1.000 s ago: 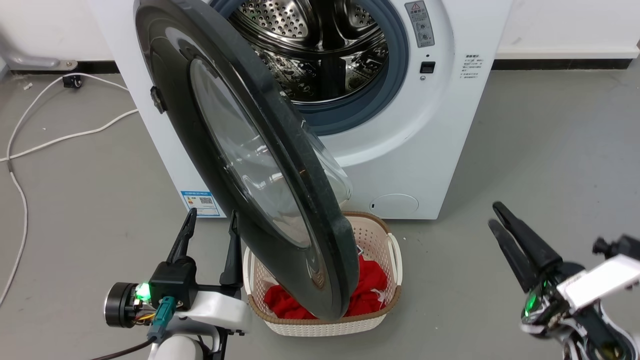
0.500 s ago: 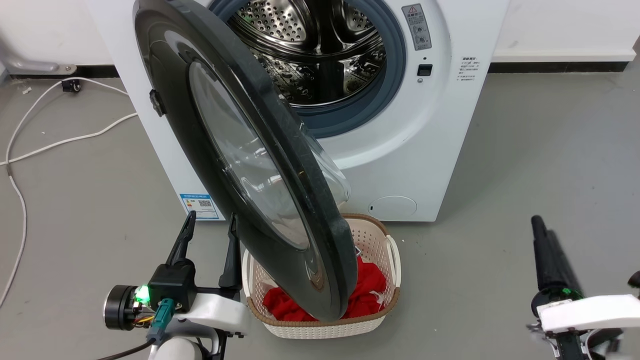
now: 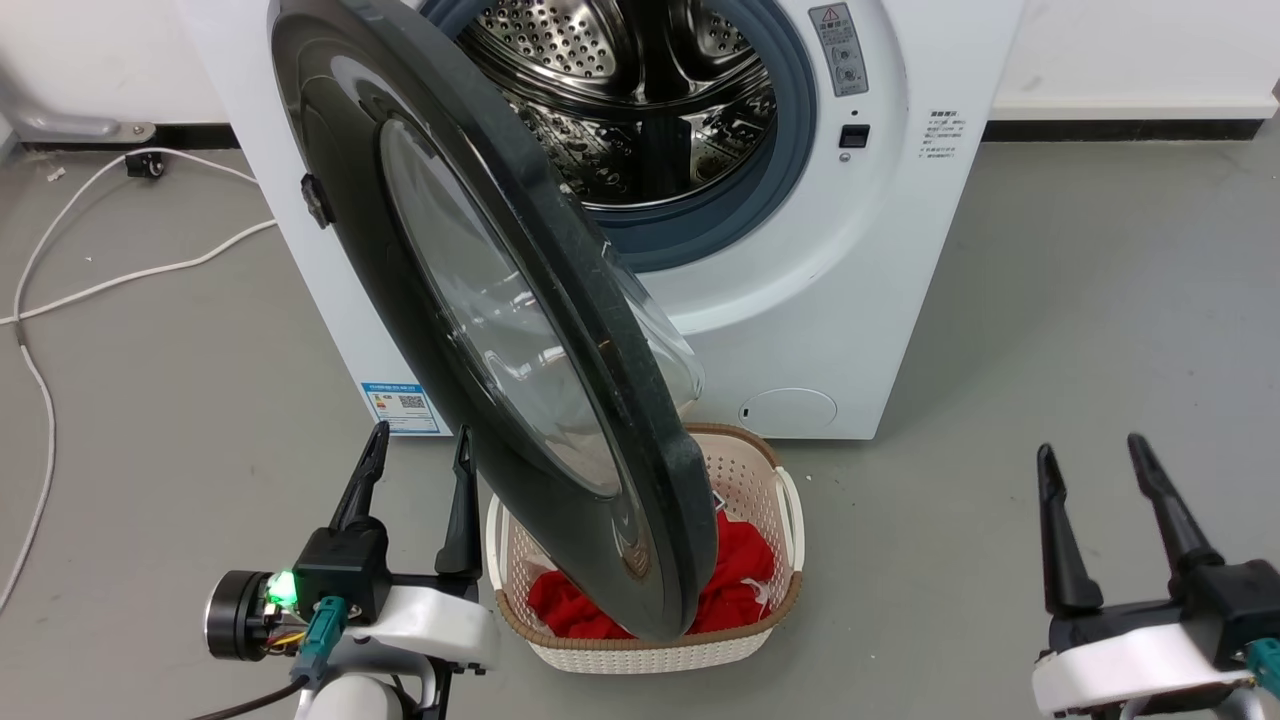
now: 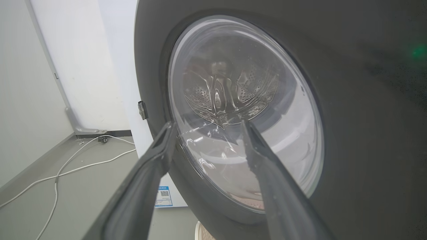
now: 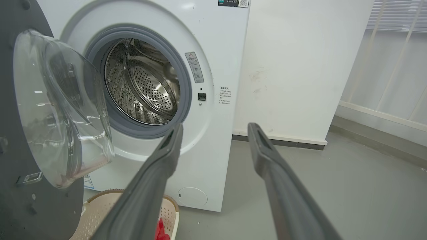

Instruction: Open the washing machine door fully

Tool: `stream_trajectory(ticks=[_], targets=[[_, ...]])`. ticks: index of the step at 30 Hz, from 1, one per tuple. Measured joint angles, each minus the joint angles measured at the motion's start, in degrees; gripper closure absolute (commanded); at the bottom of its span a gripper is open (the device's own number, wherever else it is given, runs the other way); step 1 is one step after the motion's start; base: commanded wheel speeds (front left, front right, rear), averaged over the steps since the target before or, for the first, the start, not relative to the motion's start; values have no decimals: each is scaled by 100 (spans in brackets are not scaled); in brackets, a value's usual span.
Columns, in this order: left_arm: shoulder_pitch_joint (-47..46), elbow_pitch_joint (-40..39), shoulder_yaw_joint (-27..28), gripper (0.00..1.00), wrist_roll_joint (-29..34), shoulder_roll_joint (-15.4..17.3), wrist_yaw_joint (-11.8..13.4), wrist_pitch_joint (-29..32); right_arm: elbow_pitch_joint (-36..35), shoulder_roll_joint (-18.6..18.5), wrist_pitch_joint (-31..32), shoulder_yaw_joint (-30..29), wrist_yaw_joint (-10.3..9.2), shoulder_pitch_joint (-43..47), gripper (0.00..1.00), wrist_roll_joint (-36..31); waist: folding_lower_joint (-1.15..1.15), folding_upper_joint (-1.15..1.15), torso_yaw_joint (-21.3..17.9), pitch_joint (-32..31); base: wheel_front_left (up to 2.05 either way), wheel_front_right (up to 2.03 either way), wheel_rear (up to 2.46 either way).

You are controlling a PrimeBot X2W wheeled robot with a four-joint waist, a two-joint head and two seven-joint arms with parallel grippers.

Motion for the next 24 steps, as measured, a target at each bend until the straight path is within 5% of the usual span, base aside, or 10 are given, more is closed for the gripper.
stream_trajectory(ticks=[20,21,23,24], targets=[[-5,14,47,0,44,-2,-24,0,592,68,-152,-2,0,113,0,279,0,0,-51,0,0,0,0],[-5,15,55,42,44,-2,-23,0,599,68,-153,4,0,108,0,294,0,0,-54,-3,0,0,0],[-5,19,57,100,43,-2,-16,0,605,68,-156,11,0,104,0,296,0,0,-57,-7,0,0,0],[-5,26,57,100,43,-2,-16,0,612,69,-159,14,0,104,0,300,0,0,-59,-8,0,0,0]])
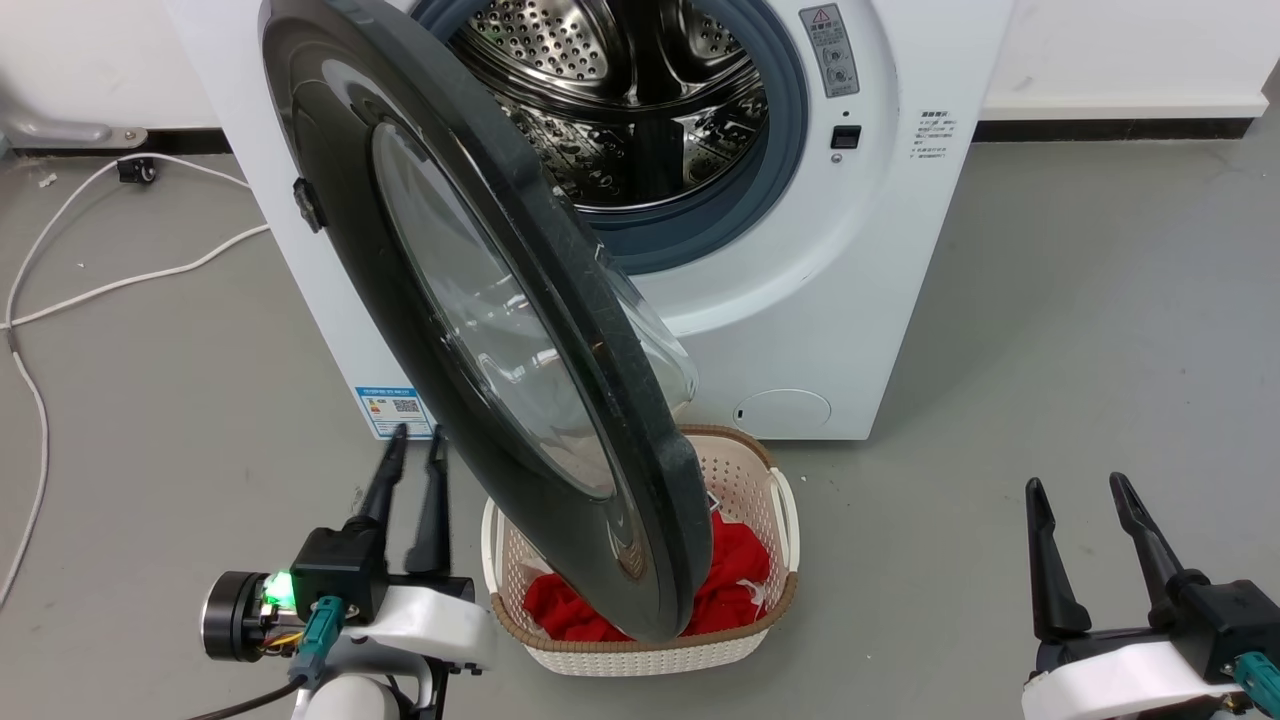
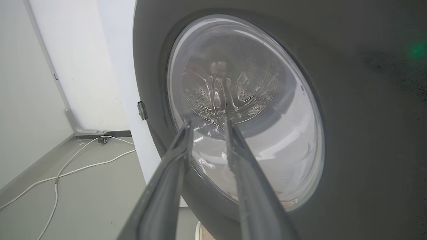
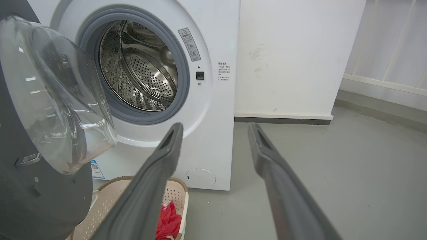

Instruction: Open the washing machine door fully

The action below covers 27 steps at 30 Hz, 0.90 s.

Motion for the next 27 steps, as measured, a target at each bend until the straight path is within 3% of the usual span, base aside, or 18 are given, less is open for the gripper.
stream_trajectory(ticks=[14,23,24,27], targets=[[-121,-517,16,100,-53,-12,-18,0,15,0,7,-5,0,-2,0,54,0,0,-7,6,0,0,0],[-475,-2201,-54,100,16,-25,45,-2,10,2,19,-29,0,-3,0,87,0,0,16,44,0,0,0],[-591,-2808,-143,100,89,-27,63,-1,10,2,42,-24,0,-4,0,92,1,0,10,49,0,0,0],[-710,-3345,-322,100,140,-33,78,-2,11,2,53,-31,0,-4,0,94,1,0,8,58,0,0,0]])
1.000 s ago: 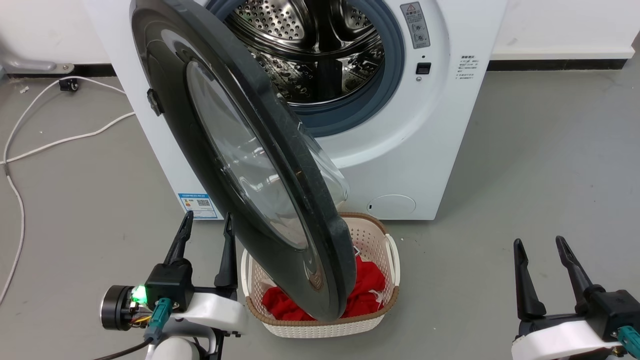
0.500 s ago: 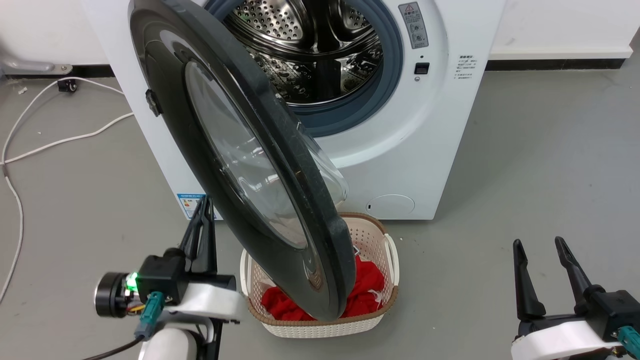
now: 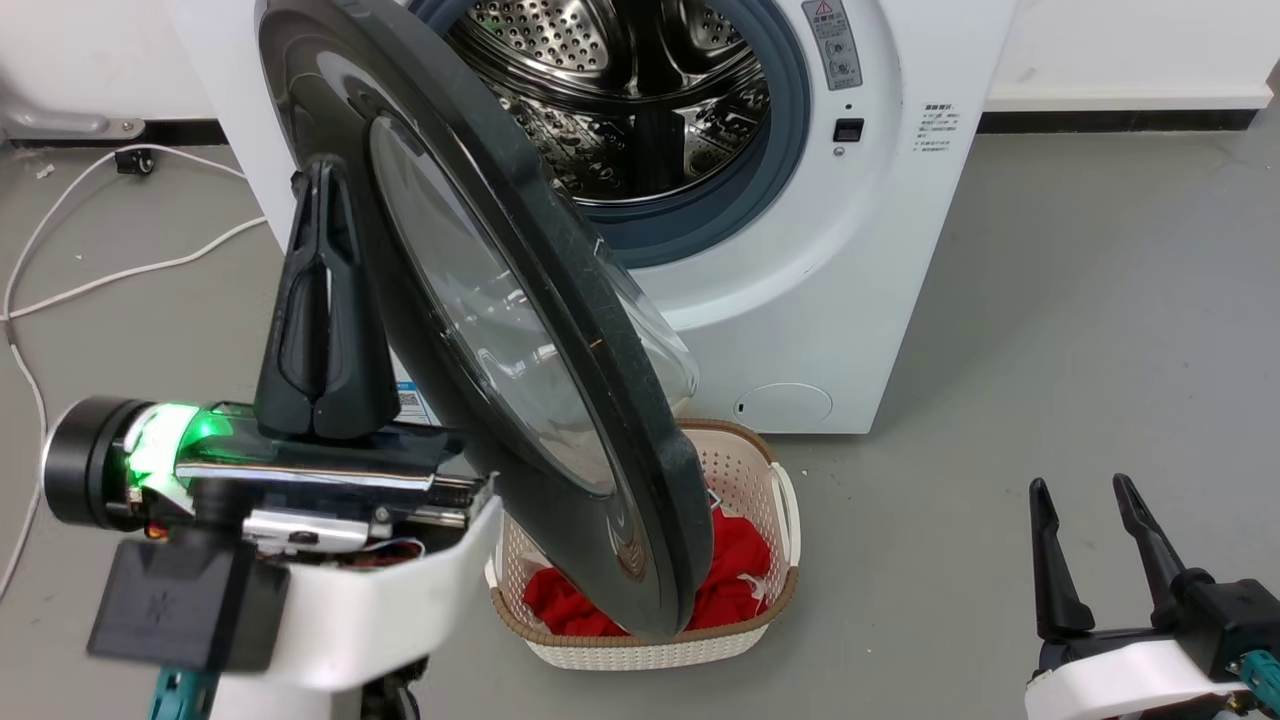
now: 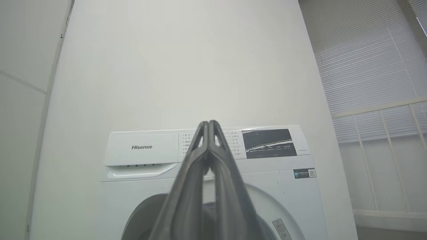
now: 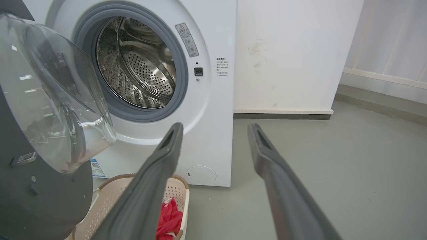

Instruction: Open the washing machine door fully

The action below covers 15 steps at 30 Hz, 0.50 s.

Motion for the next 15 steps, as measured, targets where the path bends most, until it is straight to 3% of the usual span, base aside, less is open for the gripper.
stream_trajectory(ticks=[8,14,15], targets=[[-377,-727,-787,100,57,-9,-166,-3,0,1,7,-1,0,-19,0,19,0,0,-18,54,0,0,0],[-357,-464,-1672,100,-93,-13,-431,-3,24,2,10,-3,0,-38,0,35,0,0,-36,41,0,0,0],[-187,-89,-2092,100,-197,-11,-541,4,41,2,12,1,0,-38,0,44,0,0,-42,30,0,0,0]])
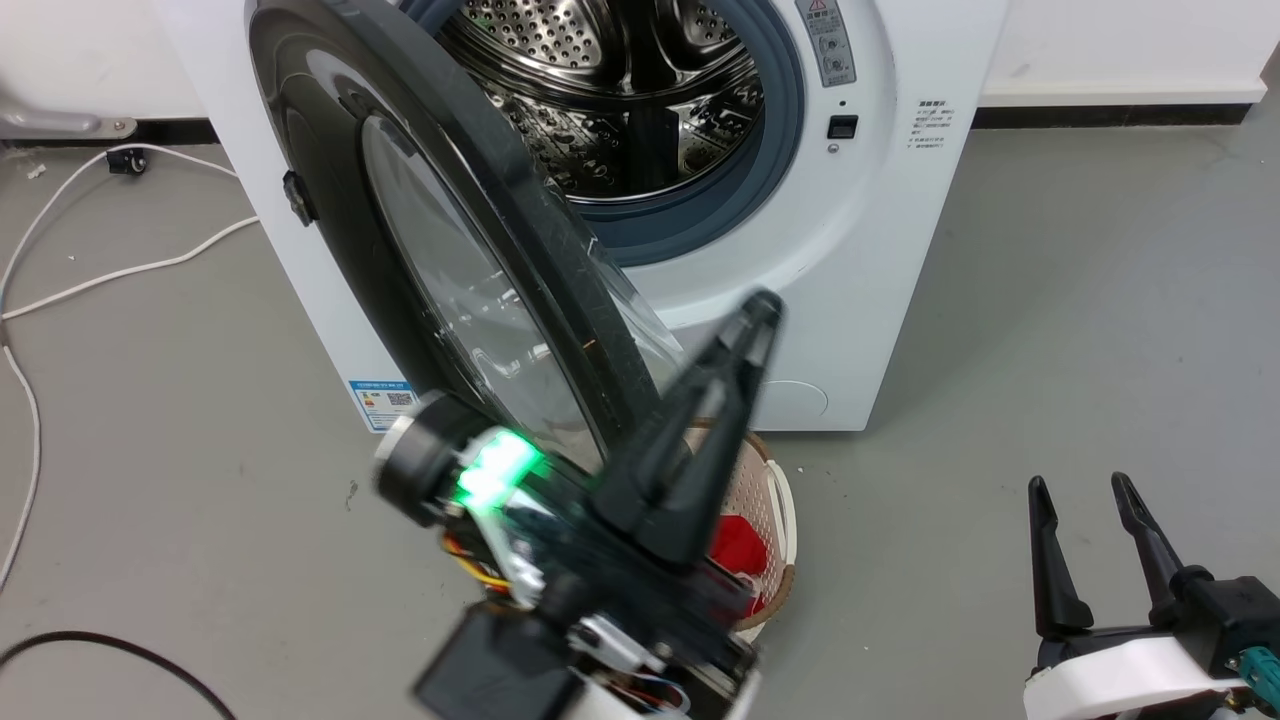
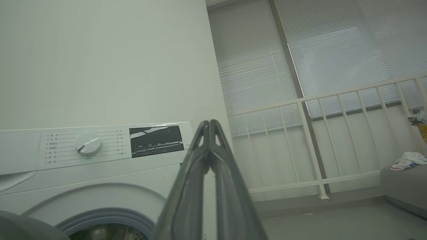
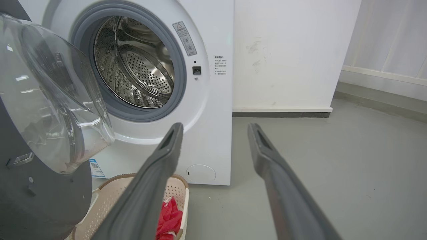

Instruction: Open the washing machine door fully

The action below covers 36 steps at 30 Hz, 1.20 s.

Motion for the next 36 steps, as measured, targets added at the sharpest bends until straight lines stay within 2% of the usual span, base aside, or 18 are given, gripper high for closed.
stream_trajectory(ticks=[8,12,16,36], targets=[[401,1081,-870,100,-221,32,-232,539,16,0,11,5,0,0,0,7,0,0,18,43,0,0,0],[522,1543,-1054,100,-258,94,-269,749,29,0,12,13,0,-15,0,10,-1,0,34,82,0,0,0],[549,1995,-965,100,-271,148,-148,828,57,0,12,19,0,-32,0,26,0,0,45,129,0,0,0],[172,2948,-591,100,-714,42,382,831,225,1,0,88,0,-155,0,118,0,0,-60,267,0,0,0]])
